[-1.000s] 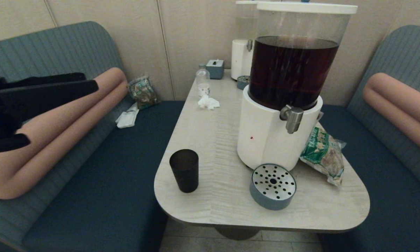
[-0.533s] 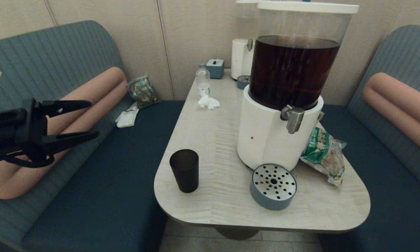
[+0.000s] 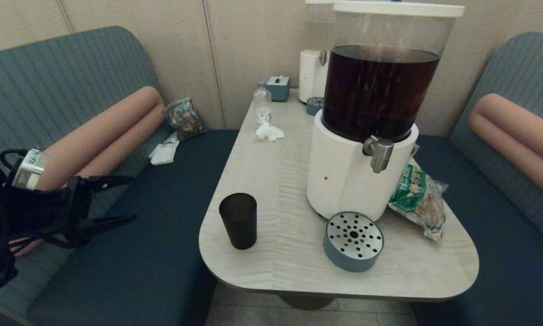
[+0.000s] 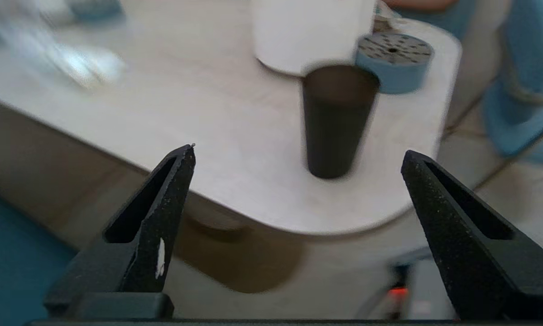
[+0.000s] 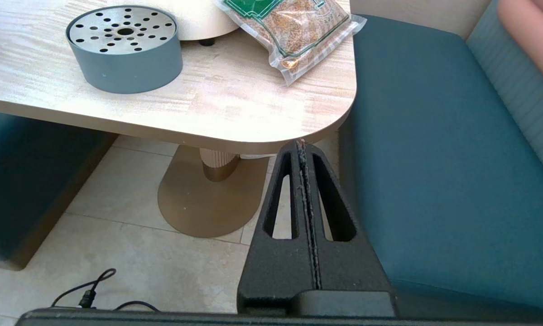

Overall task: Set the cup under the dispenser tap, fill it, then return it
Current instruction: Pick up the cup

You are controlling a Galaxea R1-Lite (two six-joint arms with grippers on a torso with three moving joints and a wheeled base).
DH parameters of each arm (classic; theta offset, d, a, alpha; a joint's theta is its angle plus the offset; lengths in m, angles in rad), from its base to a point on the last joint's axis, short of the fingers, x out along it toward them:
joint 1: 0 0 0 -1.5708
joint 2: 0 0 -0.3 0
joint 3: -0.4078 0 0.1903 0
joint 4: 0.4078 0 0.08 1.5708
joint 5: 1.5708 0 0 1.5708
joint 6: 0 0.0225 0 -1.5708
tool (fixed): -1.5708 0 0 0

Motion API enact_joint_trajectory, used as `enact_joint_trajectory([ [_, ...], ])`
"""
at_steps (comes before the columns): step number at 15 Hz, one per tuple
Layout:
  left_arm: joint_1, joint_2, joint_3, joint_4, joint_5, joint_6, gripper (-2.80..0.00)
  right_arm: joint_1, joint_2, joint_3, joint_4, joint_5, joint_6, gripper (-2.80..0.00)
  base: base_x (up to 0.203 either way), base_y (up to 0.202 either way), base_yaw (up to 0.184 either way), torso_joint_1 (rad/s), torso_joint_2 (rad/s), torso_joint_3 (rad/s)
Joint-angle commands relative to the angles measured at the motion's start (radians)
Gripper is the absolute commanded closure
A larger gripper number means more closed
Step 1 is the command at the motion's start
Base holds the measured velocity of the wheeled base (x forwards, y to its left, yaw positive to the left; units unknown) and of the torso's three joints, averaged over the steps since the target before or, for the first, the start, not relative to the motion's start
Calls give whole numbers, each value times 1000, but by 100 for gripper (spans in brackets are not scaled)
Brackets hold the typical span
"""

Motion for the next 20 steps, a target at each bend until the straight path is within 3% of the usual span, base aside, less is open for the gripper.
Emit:
enact_joint_trajectory([
  [1, -33, 140, 53, -78, -10, -71, -280, 0, 1, 2, -1, 0, -1, 0, 0, 0, 0, 0, 0, 0],
  [5, -125, 224, 17, -83, -10, -76, -280, 0, 1, 2, -1, 0, -1, 0, 0, 0, 0, 0, 0, 0],
  [15, -338, 373, -256, -83, -10, -95, -280, 0, 4, 2, -1, 0, -1, 0, 0, 0, 0, 0, 0, 0],
  [20, -410, 387, -282, -83, -10, -100, -280, 0, 4, 2, -1, 0, -1, 0, 0, 0, 0, 0, 0, 0],
])
